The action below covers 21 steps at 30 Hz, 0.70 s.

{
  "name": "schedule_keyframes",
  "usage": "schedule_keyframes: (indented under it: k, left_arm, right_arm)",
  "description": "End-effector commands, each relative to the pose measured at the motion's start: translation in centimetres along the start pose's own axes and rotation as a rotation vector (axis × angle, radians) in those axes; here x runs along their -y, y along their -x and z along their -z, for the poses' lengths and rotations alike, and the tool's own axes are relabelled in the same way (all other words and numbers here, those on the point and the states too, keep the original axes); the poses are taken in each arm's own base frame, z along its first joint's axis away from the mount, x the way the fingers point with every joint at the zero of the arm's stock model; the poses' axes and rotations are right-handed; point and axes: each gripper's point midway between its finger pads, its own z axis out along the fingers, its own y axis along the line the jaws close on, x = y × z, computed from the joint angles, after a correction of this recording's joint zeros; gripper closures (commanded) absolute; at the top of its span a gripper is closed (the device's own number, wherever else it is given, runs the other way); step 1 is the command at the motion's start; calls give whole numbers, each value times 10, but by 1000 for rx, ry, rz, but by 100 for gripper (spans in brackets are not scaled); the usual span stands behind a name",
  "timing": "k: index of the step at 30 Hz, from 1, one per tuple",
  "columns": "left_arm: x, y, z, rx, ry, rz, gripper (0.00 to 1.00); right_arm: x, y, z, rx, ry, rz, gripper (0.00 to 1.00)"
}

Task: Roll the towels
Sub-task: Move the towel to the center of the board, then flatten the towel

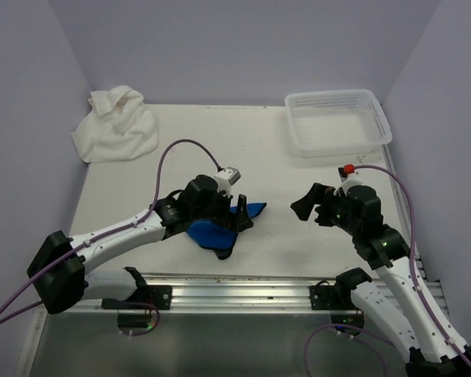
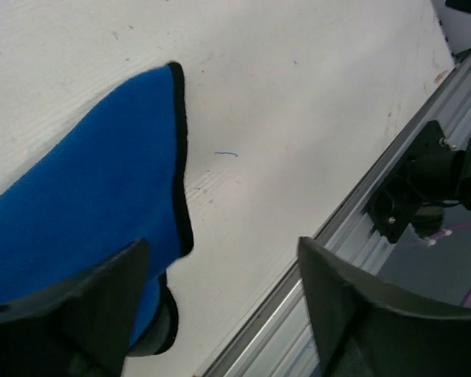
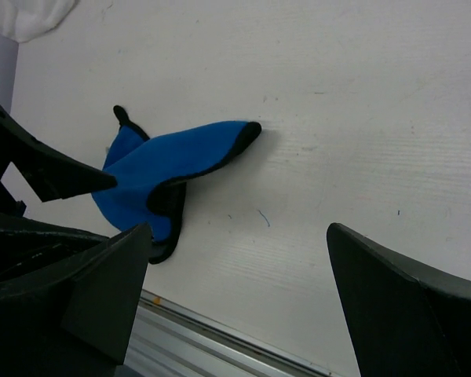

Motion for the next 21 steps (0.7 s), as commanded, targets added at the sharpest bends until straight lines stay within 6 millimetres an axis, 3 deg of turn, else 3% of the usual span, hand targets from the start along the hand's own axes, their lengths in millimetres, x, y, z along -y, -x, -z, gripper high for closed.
schedule_keyframes:
  k: [1, 9, 12, 18, 21]
  left_arm:
    - [10, 41, 5, 136, 3, -64, 4]
    - [8, 55, 41, 203, 65, -141, 1]
    - [10, 44, 49, 173, 42, -161, 5]
    - [-6, -9, 27, 33, 103, -173, 26]
    - [-4, -38, 12, -41, 141, -223, 42]
  right_arm:
    - [1, 11, 1, 47, -22, -19, 2]
    - [5, -2, -18, 20, 2, -23, 6]
    - [5, -7, -27, -5, 12, -22, 9]
    - [13, -13, -41, -9, -10, -45, 16]
    - [16, -17, -46, -18, -16, -55, 16]
